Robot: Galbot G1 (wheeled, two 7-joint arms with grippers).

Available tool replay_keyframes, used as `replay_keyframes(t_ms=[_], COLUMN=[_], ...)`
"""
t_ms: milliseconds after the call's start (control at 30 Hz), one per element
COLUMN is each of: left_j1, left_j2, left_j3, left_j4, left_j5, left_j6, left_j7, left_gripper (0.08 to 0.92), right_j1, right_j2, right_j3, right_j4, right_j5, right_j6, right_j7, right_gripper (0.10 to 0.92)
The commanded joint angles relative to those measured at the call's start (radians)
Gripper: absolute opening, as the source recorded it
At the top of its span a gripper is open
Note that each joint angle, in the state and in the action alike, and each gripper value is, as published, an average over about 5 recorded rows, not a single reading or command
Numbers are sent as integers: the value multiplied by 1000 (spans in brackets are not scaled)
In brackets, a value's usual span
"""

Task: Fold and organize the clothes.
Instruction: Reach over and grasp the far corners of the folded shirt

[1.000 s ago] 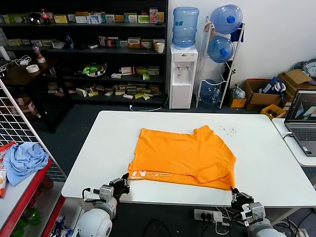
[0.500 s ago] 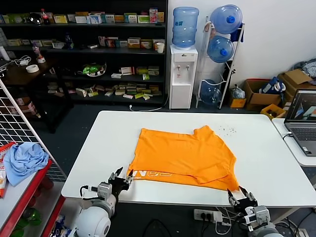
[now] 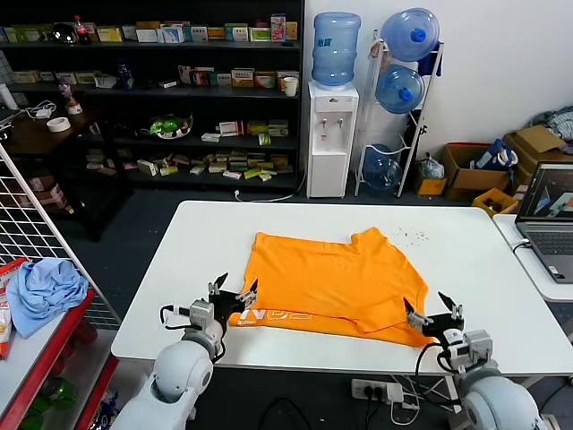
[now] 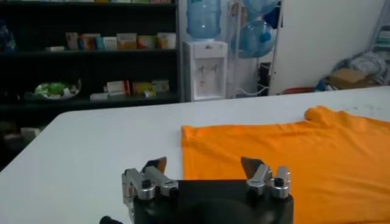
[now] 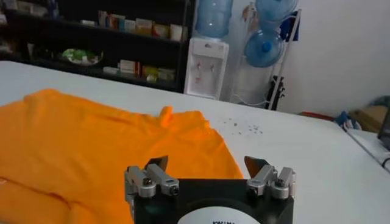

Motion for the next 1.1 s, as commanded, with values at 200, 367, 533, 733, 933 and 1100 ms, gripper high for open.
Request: replay_keyframes(t_ms=[200, 367, 533, 733, 933, 1100], left_j1=[-451, -557, -618, -668, -677, -678], left_j2=[-72, -113, -144, -183, -204, -211], left_j3=[147, 163, 169, 135, 108, 88], left_j4=[497, 633, 741, 858, 911, 934], left_j5=[-37, -43, -25, -26, -29, -18], left_j6=[-30, -29, -17, 10, 21, 14], left_j7=[32, 56, 87, 105, 103, 99], left_gripper=[823, 823, 823, 823, 823, 823], right_j1=[495, 555, 602, 664, 713, 732], right_j2=[-6, 41, 91, 144, 199, 223], right_j3=[-123, -137, -138, -143, -151, -143], right_j4=[-432, -490, -570, -684, -784, -846], right_j5=[63, 67, 57, 24, -41, -68], right_j6=[-112, -202, -215, -188, -151, -99], right_j7=[-106, -115, -127, -170, -199, -209], right_gripper=[823, 823, 823, 823, 823, 823])
